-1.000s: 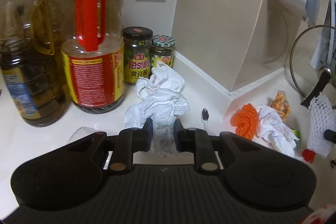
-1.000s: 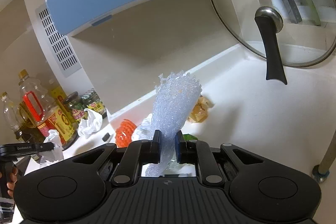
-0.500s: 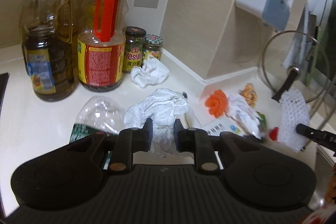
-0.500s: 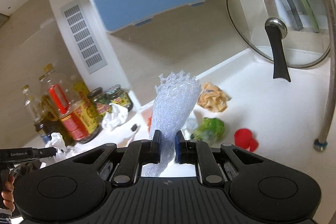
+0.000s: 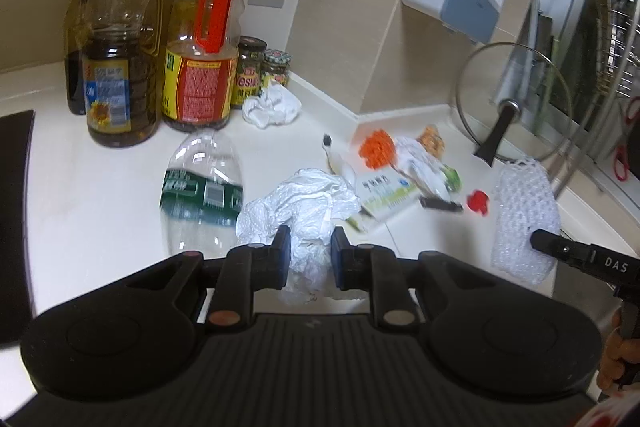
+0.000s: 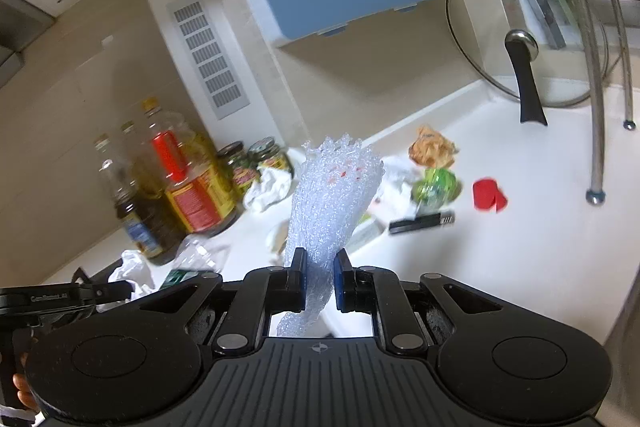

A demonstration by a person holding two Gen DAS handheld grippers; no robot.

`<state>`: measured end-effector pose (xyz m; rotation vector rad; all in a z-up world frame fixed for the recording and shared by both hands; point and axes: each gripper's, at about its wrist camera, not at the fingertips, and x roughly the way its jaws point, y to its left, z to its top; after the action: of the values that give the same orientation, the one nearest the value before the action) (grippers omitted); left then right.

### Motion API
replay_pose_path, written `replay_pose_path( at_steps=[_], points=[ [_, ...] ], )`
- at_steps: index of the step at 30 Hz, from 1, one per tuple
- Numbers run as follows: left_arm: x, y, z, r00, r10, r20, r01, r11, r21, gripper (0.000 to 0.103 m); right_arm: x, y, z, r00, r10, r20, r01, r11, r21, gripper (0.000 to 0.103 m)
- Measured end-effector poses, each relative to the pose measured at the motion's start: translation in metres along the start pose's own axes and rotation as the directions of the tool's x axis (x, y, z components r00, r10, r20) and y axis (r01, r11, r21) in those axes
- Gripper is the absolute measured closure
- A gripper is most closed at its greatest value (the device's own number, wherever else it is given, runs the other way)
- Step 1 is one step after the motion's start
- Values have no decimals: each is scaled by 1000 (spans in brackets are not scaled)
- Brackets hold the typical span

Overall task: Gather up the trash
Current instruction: 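Carry the tissue and foam sleeve down over the wastebasket with both tools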

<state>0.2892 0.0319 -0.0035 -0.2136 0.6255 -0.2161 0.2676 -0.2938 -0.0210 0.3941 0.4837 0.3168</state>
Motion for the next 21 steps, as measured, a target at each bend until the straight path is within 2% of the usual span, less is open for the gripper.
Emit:
replay_pose_path(
  at_steps=[11,21],
  points=[
    [-52,0,-44,998,-38,-51,40,999,30,85,-50,45,-58,999,1,-52,0,1000,17,90],
    [-74,-4,-75,994,-56,-94,59,998,32,85,-70,69,-97,992,13,-124,-12,1000,8,90]
  ],
)
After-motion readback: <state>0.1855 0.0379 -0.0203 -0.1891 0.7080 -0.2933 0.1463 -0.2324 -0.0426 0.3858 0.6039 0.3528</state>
